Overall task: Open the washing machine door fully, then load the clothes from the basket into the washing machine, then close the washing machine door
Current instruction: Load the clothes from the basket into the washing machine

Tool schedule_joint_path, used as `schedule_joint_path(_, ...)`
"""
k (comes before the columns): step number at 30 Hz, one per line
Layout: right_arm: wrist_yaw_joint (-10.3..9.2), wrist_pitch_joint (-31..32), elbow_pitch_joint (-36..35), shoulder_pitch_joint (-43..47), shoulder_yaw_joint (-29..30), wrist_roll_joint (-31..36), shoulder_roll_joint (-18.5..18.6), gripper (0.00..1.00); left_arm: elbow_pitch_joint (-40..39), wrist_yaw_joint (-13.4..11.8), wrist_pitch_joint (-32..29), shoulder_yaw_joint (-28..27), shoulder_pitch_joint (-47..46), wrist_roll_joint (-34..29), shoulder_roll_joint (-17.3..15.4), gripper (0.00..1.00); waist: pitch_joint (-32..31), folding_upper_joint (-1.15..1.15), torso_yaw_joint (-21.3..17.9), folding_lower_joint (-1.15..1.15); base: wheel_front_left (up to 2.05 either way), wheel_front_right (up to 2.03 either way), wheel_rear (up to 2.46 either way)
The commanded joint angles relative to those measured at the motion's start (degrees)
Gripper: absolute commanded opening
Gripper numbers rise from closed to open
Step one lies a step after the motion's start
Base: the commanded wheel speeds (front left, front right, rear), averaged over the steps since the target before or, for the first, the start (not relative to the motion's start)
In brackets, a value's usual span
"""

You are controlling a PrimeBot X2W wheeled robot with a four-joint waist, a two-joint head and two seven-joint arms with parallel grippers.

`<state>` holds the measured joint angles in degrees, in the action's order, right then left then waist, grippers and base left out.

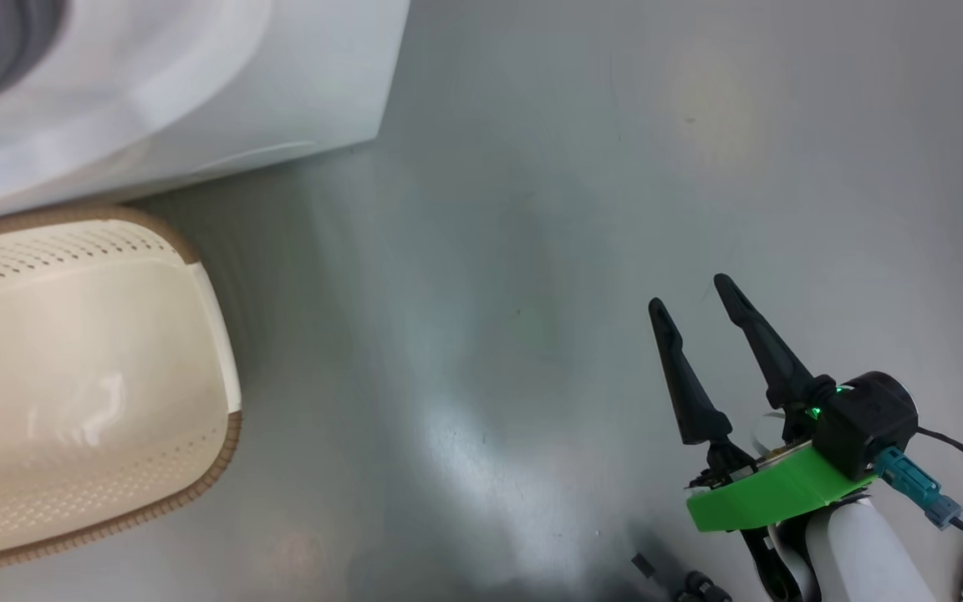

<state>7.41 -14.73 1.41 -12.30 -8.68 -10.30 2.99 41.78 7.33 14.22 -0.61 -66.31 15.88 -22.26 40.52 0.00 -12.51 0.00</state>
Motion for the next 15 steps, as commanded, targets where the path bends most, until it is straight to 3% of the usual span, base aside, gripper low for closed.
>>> schedule_joint_path(1, 0.08, -0.27, -1.53, 0.29, -1.64, -0.36, -0.12, 1.00, -0.88, 0.15, 0.50, -0.72, -1.32, 0.13, -3.96, 0.00, 1.39, 0.00, -0.39, 0.00, 0.00, 0.00, 0.00)
schedule_joint_path(4, 0.08, -0.27, -1.71, 0.06, -1.92, -0.47, -0.12, 1.00, -1.21, 0.15, 0.71, -0.63, -2.95, -0.61, -4.73, 0.00, 2.13, 0.00, -0.63, 0.00, 0.00, 0.00, 0.00)
schedule_joint_path(15, 0.08, -0.27, -1.55, -0.39, -3.52, -1.25, -0.12, 1.00, -16.26, -1.51, 0.76, -2.75, -5.84, -8.55, -6.29, 0.00, 4.39, 0.00, -2.07, 0.00, 0.00, 0.00, 0.00)
